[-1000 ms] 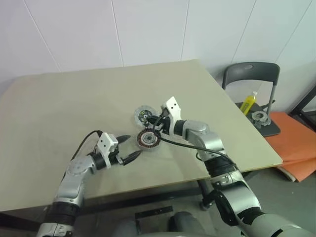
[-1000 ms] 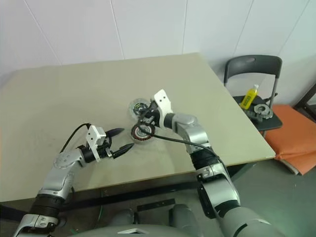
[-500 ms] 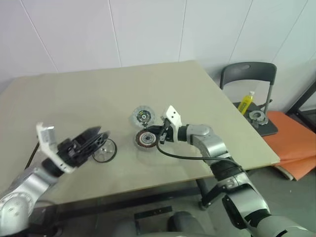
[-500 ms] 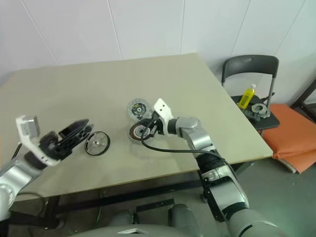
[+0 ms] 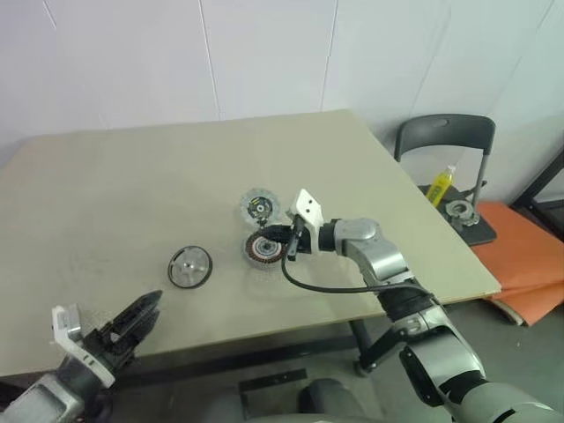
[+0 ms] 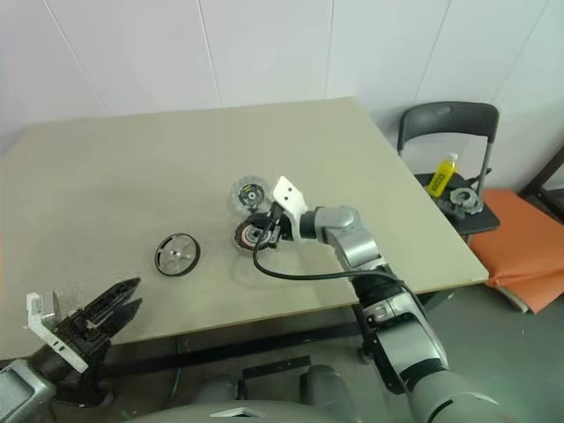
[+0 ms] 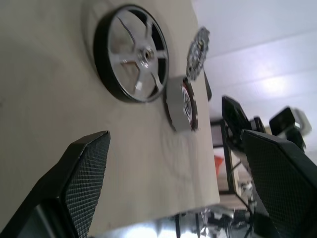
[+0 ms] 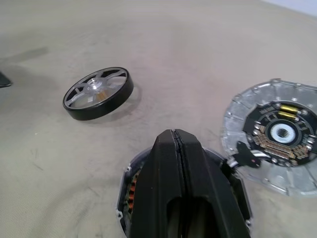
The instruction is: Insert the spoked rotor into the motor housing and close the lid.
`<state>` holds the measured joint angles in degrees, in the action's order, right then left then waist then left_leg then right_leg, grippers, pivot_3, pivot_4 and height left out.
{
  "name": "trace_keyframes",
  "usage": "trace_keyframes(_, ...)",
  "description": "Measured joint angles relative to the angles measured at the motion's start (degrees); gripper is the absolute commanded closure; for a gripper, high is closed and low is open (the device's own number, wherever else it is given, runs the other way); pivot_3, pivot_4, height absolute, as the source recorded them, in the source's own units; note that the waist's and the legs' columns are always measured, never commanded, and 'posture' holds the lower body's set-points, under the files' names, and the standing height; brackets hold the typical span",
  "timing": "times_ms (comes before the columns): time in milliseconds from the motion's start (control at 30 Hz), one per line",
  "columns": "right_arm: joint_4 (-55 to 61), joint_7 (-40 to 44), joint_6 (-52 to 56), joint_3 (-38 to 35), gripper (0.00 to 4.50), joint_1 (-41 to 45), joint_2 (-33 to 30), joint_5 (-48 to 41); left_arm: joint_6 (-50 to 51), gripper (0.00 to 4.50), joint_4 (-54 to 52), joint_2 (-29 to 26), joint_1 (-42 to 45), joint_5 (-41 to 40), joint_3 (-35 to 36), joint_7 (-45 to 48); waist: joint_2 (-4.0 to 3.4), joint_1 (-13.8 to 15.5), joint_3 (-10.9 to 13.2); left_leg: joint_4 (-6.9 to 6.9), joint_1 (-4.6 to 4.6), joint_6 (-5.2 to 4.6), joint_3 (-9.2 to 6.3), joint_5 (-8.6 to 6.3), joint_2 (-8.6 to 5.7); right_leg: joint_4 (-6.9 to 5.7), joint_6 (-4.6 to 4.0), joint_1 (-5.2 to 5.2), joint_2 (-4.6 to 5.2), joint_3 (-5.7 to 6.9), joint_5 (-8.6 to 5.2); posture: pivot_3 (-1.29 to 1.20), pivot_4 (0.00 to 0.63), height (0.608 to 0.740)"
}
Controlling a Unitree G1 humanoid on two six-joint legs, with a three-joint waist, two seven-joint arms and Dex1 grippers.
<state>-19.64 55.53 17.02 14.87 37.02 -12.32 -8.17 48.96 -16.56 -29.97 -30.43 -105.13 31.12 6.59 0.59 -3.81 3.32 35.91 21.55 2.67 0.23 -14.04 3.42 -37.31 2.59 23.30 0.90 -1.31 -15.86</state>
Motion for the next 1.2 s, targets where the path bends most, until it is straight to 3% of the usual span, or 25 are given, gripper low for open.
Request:
trace_keyframes(333,2.64,-0.98,0.26,0.05,4.47,-0.73,-0.12,-0.02,-5.02,0.0,6.78,3.46,15.11,-0.07,-6.12,-17.11,0.09,0.0,-0.07,-0.14,0.04,-0.09,0.3,0.06,-0.16,-0.03,-0.07,-0.13,-0.25,-0.02,0.07,0.0,0.0,0.74)
trace_keyframes(800,3.58,-2.99,1.38,0.03,4.47,-1.02,0.09,-0.07,4.15,0.0,22.91,2.81,33.54,3.85,-10.32,-15.56,0.08,1.52,-0.09,0.22,-0.01,0.01,-0.25,0.11,-0.69,0.03,0.06,-0.37,-0.19,-0.08,0.08,0.0,0.0,0.74)
trace_keyframes(1000,3.53,-3.57,1.38,-0.03,4.47,-1.0,-0.01,-0.04,7.73,0.0,23.87,3.37,37.79,5.26,-12.86,-15.59,0.15,1.16,-0.1,-0.07,0.09,0.0,-0.26,0.12,-0.67,0.0,0.11,-0.32,-0.29,-0.13,0.16,0.0,0.0,0.74)
trace_keyframes(1100,3.53,-3.86,1.41,-0.1,4.5,-1.0,-0.05,-0.04,8.21,0.59,24.54,3.48,37.87,6.67,-12.89,-15.45,0.15,1.19,-0.11,-0.26,0.07,0.0,-0.35,0.13,-0.66,-0.02,0.12,-0.22,-0.36,-0.14,0.16,0.0,0.0,0.74)
trace_keyframes(1200,3.53,-4.22,1.46,-0.12,4.5,-1.0,-0.09,-0.04,8.2,1.56,24.96,3.53,37.49,8.7,-12.5,-14.78,0.15,1.2,-0.11,-0.29,0.07,0.0,-0.36,0.13,-0.66,-0.02,0.12,-0.21,-0.37,-0.13,0.16,0.0,0.0,0.74)
